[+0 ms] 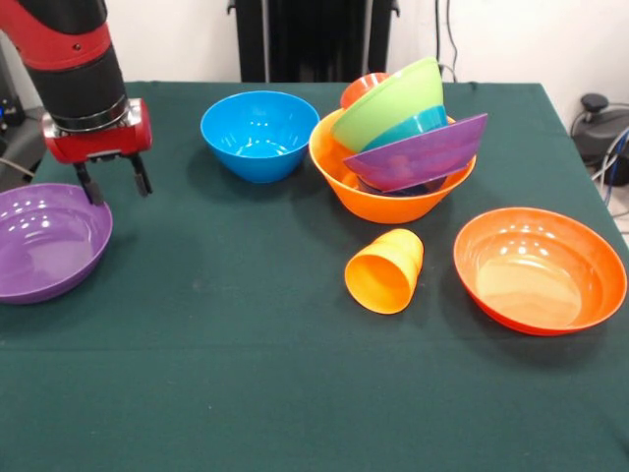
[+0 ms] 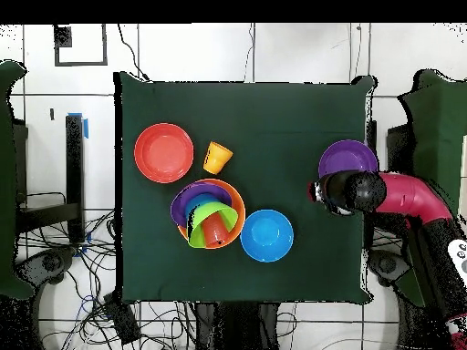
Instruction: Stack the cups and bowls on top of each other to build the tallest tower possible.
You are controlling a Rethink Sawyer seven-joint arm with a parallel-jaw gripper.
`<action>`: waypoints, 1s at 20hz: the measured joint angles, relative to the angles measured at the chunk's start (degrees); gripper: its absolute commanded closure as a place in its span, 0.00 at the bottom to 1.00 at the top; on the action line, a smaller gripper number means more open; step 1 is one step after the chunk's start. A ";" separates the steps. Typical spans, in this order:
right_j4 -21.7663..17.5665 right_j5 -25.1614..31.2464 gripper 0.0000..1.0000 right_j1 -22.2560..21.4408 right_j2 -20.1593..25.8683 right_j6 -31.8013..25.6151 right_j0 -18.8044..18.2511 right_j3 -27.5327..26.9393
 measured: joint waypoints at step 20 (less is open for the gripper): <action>-0.38 0.00 0.00 1.68 0.00 0.00 -0.02 -3.84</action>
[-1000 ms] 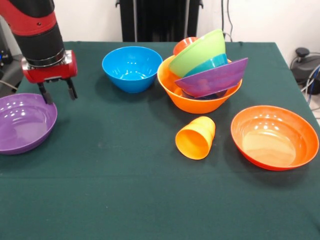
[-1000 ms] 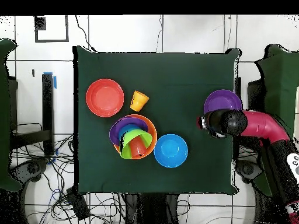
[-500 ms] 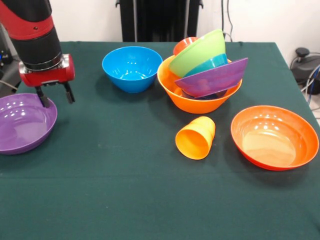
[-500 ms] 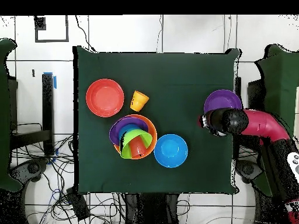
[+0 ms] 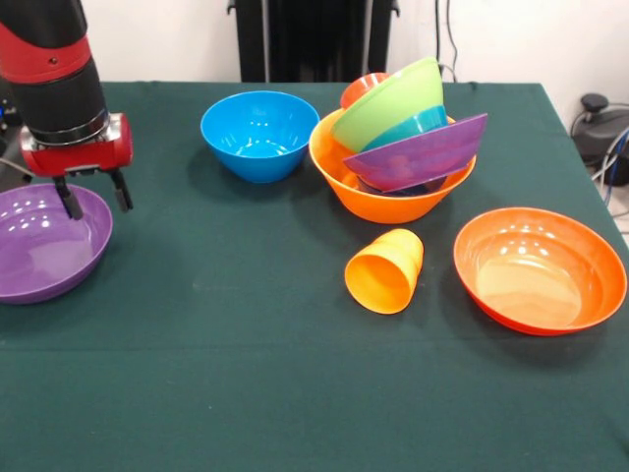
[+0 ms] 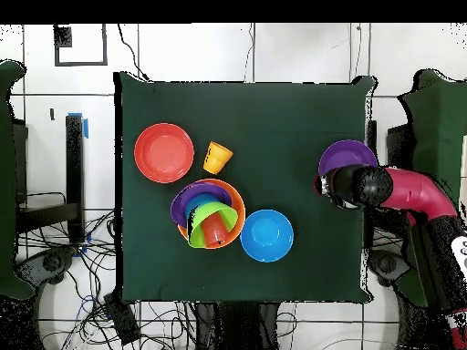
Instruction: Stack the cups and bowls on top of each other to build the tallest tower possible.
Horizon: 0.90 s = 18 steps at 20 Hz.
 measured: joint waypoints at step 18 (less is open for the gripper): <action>-0.58 0.01 0.00 4.92 0.09 -2.10 -0.40 -2.78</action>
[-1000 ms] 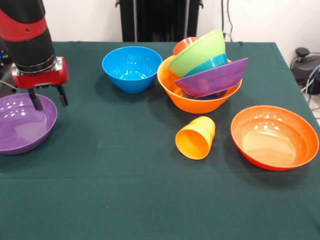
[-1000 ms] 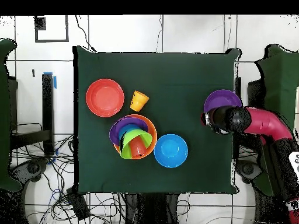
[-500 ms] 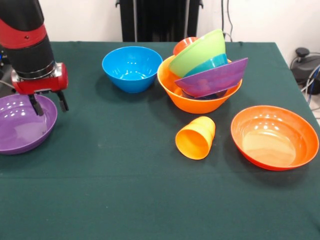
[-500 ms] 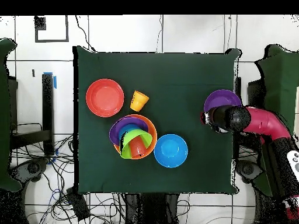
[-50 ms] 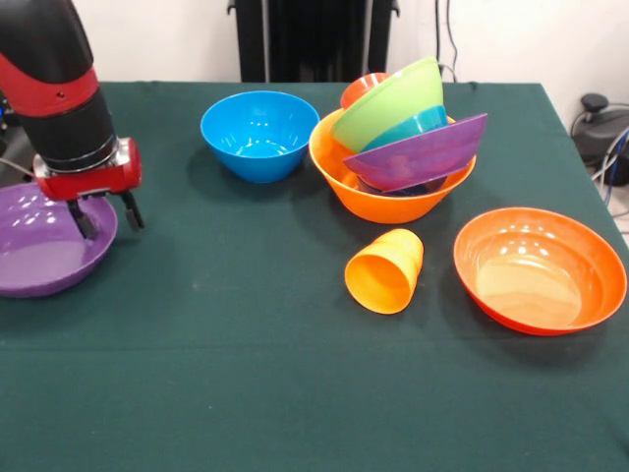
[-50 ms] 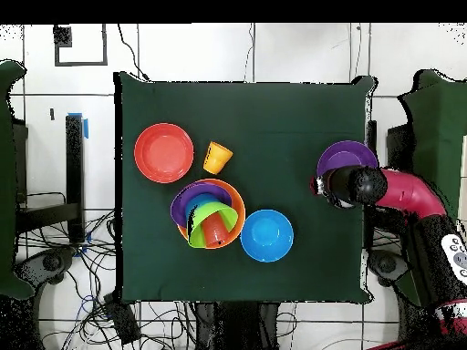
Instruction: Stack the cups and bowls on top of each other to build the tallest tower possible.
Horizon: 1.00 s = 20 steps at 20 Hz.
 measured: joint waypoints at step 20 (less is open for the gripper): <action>-0.09 0.02 1.00 0.52 0.77 -1.86 -0.12 -0.48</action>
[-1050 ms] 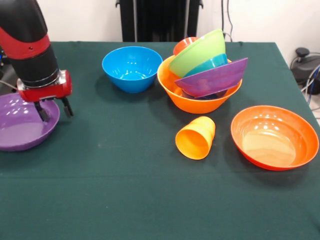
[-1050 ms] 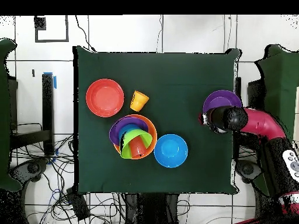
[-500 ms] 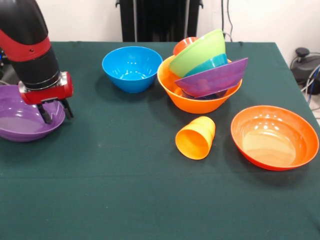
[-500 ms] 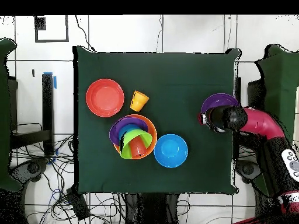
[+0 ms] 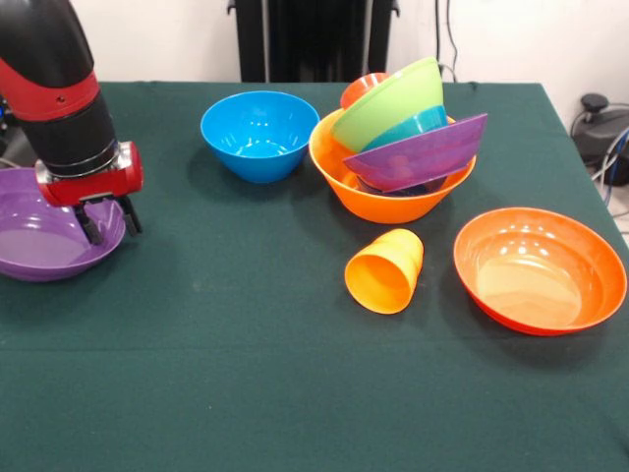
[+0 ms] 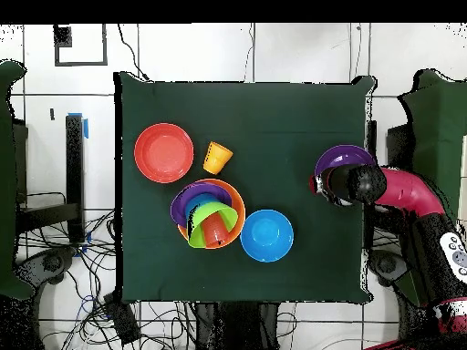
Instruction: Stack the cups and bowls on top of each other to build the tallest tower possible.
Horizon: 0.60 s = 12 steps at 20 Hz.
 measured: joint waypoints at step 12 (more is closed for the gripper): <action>-0.06 0.00 1.00 -1.62 -0.02 0.00 0.78 0.02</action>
